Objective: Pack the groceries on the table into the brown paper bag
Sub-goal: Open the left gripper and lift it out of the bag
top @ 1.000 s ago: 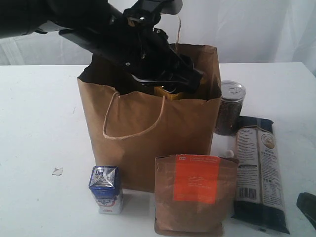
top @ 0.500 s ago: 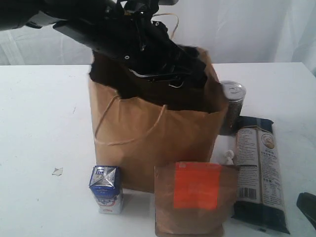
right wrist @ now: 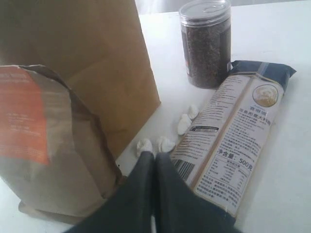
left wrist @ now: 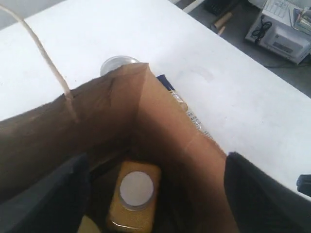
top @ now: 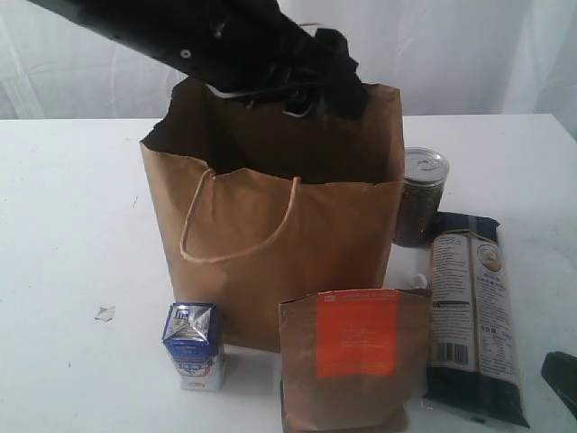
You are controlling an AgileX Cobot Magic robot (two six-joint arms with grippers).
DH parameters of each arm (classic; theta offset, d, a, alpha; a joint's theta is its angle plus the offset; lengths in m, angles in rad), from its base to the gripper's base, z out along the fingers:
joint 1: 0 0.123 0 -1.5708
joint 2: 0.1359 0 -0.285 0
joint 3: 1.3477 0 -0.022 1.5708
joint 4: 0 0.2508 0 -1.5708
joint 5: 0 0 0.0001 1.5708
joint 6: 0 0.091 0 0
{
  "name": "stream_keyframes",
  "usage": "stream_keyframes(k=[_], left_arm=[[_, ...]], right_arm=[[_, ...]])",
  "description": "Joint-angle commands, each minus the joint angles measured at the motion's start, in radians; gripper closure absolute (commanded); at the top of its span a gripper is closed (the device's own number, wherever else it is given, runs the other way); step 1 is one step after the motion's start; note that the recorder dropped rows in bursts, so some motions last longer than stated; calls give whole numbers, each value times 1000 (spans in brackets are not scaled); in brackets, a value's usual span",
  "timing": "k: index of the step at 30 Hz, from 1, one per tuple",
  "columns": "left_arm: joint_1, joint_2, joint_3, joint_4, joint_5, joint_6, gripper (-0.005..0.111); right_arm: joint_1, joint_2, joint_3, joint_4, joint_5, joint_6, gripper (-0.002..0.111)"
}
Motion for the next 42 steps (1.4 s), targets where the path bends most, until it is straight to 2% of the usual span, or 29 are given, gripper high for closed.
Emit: stream_keyframes(k=[1,14,23,28,29,32,39,42], left_arm=[[-3,-105,-5,77,37,-4,29],[-1,-381,-5,361,300,-20,29],[-1,-553,-5,528,527,-206,29],[-1,-599,-5,581,737,-320,29],[-1,-602,0,581,738,-344,29],[-1,-623,63,554,738,-390,29],[-1,-685,342,535,738,-538,29],[-1,-704,462,503,665,-585,29]], right_arm=[[-4,-3,5,-11,-2,-4,108],[-4,-3,5,-11,-2,-4,108],[-4,-3,5,-11,-2,-4,108],[-4,-3,5,-11,-2,-4,108],[-4,-3,5,-11,-2,-4,108],[-4,-3,5,-11,-2,-4,108],[-4,-3,5,-11,-2,-4,108],[-4,-3,5,-11,-2,-4,108]])
